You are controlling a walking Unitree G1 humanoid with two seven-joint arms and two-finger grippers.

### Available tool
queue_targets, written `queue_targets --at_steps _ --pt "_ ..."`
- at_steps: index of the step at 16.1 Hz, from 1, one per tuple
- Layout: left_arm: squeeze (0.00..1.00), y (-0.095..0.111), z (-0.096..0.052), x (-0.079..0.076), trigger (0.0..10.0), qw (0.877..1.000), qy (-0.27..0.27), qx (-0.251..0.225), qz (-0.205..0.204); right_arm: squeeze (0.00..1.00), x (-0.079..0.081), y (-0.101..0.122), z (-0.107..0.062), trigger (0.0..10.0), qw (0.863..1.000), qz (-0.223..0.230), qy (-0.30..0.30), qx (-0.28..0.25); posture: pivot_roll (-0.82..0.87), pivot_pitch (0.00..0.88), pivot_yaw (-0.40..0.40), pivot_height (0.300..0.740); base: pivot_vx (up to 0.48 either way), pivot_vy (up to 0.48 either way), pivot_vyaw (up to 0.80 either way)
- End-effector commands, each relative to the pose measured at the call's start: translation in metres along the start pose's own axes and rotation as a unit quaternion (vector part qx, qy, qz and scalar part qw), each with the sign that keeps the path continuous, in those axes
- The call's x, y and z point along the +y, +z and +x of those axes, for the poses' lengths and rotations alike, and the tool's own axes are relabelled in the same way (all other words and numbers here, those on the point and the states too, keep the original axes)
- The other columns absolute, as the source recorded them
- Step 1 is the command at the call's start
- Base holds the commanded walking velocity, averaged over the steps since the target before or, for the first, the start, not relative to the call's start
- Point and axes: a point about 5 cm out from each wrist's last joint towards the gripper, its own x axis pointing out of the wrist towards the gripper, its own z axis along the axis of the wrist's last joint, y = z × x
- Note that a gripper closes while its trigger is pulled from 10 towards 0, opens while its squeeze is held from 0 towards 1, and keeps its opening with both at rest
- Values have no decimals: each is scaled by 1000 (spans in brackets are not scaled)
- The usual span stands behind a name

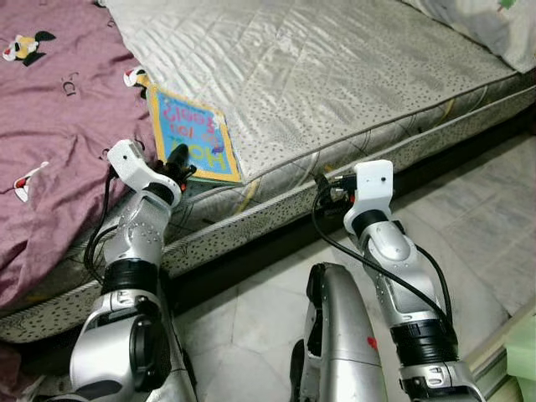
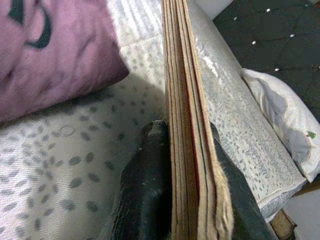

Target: Clean up the room

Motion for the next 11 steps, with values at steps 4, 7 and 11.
queue_targets --at_steps 4,7,11 --pt "0 20 -16 -15 0 994 -25 -80 77 0 3 11 3 10000 999 25 10 -36 -60 0 -44 452 0 0 0" --pt "0 22 -40 -26 0 981 -47 -119 144 0 10 21 2 10000 995 61 37 -68 -47 0 -41 452 0 0 0" --pt "0 29 -62 -35 0 966 -47 -155 201 0 9 34 11 10000 992 69 50 -93 -29 0 -30 491 0 0 0"
